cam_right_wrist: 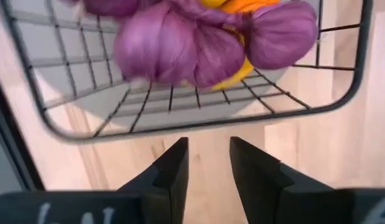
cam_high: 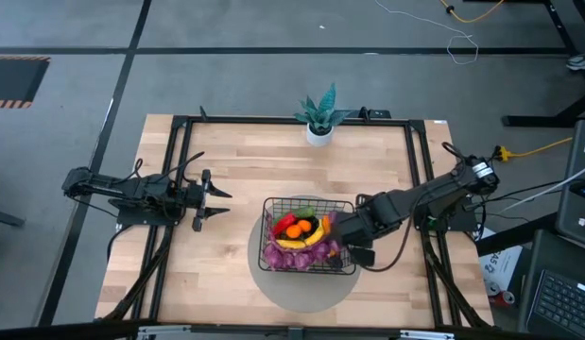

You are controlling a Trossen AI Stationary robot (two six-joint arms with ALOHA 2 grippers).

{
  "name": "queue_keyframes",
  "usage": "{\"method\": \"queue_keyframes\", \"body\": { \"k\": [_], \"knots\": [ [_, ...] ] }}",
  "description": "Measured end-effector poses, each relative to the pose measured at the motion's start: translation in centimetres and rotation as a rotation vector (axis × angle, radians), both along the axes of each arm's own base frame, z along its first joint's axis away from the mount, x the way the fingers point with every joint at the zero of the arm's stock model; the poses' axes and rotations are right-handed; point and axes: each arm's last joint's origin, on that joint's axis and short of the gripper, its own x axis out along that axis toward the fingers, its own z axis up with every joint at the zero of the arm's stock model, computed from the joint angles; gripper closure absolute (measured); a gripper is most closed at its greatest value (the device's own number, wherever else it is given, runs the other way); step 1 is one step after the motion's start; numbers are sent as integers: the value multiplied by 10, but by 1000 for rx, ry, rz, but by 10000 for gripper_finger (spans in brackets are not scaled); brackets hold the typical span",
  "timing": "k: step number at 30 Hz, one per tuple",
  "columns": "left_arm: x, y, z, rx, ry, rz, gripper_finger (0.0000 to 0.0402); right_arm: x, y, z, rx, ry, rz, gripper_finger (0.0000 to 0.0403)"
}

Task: Build produce basket
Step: Return to Home Position

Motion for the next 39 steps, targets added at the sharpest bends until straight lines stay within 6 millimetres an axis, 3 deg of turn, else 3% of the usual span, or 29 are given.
{"method": "queue_keyframes", "body": {
  "k": [9, 22, 30, 39],
  "knots": [
    [0, 0, 0, 0, 0, 0, 214, -6, 3, 29, -1, -2, 167, 283],
    [0, 0, 0, 0, 0, 0, 214, 6, 5, 33, -79, -173, 121, 283],
    [0, 0, 0, 0, 0, 0, 214, -22, -10, 73, -4, -324, 213, 283],
    [0, 0, 0, 0, 0, 0, 214, -62, -33, 111, -132, -555, 79, 283]
  ]
}}
